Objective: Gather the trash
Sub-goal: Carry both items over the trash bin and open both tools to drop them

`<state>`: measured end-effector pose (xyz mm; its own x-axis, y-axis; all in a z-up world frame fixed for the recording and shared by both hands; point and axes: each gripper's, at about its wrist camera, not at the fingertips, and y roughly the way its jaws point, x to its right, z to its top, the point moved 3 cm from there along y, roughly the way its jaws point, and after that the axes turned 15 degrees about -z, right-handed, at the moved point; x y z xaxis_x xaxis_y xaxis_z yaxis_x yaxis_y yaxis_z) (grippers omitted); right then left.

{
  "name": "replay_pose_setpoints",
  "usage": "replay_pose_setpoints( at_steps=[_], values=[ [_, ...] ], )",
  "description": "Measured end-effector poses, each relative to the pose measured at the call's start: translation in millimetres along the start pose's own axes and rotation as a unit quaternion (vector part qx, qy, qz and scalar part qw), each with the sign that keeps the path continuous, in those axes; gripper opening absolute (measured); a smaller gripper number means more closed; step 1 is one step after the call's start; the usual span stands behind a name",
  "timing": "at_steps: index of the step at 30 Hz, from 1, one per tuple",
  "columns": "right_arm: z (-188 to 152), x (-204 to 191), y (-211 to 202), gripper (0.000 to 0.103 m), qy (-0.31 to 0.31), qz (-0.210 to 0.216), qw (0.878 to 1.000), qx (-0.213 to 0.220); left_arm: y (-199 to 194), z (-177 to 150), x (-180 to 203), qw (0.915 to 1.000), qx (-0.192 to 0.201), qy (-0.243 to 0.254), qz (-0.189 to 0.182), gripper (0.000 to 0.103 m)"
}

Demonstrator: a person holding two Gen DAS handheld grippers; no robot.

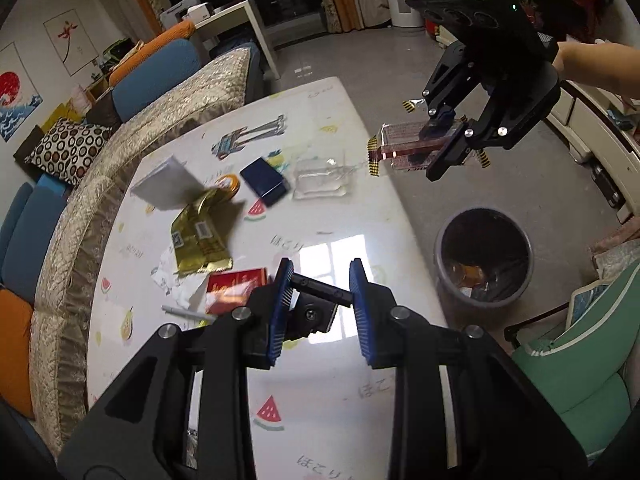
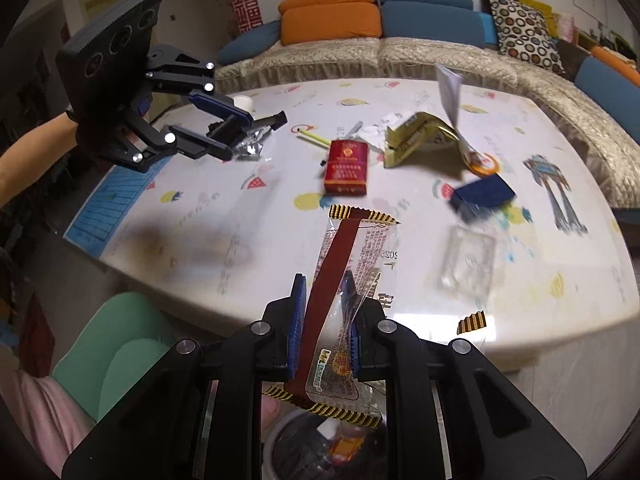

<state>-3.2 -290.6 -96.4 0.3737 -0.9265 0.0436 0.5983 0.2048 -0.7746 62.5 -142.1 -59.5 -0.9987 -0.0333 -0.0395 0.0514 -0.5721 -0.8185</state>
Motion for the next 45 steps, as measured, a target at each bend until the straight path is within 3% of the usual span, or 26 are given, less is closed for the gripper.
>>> replay_pose_setpoints(
  at_steps=[6, 11, 17, 22, 24, 30, 31, 33, 34, 37, 41, 45],
  values=[
    [-77.8, 12.0, -29.8, 0.019, 0.039, -0.011, 0.999, -0.033, 19.0, 54.2, 66.7, 0.9968, 0.029, 0.052, -0.054, 0.027],
    [-156.7, 22.3, -21.3, 0.019, 0.080, -0.014, 0.993, -0.088, 68.1, 84.7, 123.5, 0.9876, 0.030, 0.089, -0.125, 0.027],
    [-241.2, 31.8, 23.0, 0.019, 0.151, 0.008, 0.975, -0.161, 140.1, 86.4, 175.9, 0.9727, -0.005, 0.119, -0.199, 0.027],
    [-286.0, 35.0, 70.8, 0.019, 0.198, 0.026, 0.956, -0.213, 197.4, 73.0, 206.0, 0.9582, -0.032, 0.125, -0.255, 0.027],
    [-295.4, 35.4, 87.9, 0.019, 0.205, 0.027, 0.951, -0.231, 215.4, 63.3, 218.3, 0.9496, -0.045, 0.131, -0.281, 0.027],
    [-316.6, 33.3, 129.3, 0.025, 0.202, 0.026, 0.937, -0.283, 276.3, 38.4, 232.0, 0.9365, -0.097, 0.125, -0.313, 0.027],
    [-319.2, 35.6, 133.0, 0.035, 0.205, 0.023, 0.935, -0.289, 282.7, 33.1, 232.0, 0.9350, -0.105, 0.126, -0.314, 0.027],
    [-324.2, 39.2, 137.4, 0.056, 0.216, 0.015, 0.931, -0.294, 293.8, 25.8, 233.0, 0.9319, -0.120, 0.122, -0.320, 0.047],
    [-326.1, 41.4, 138.2, 0.066, 0.220, 0.013, 0.930, -0.294, 295.9, 23.6, 233.7, 0.9324, -0.119, 0.123, -0.319, 0.052],
    [-328.0, 50.3, 136.5, 0.068, 0.227, 0.016, 0.930, -0.290, 296.2, 19.5, 231.2, 0.9348, -0.106, 0.115, -0.319, 0.063],
    [-320.0, 62.7, 125.6, 0.068, 0.234, 0.009, 0.932, -0.276, 288.3, 19.0, 219.9, 0.9403, -0.102, 0.106, -0.307, 0.064],
    [-301.5, 71.7, 106.4, 0.068, 0.234, -0.005, 0.940, -0.247, 258.5, 22.5, 202.0, 0.9534, -0.078, 0.084, -0.279, 0.064]
  ],
)
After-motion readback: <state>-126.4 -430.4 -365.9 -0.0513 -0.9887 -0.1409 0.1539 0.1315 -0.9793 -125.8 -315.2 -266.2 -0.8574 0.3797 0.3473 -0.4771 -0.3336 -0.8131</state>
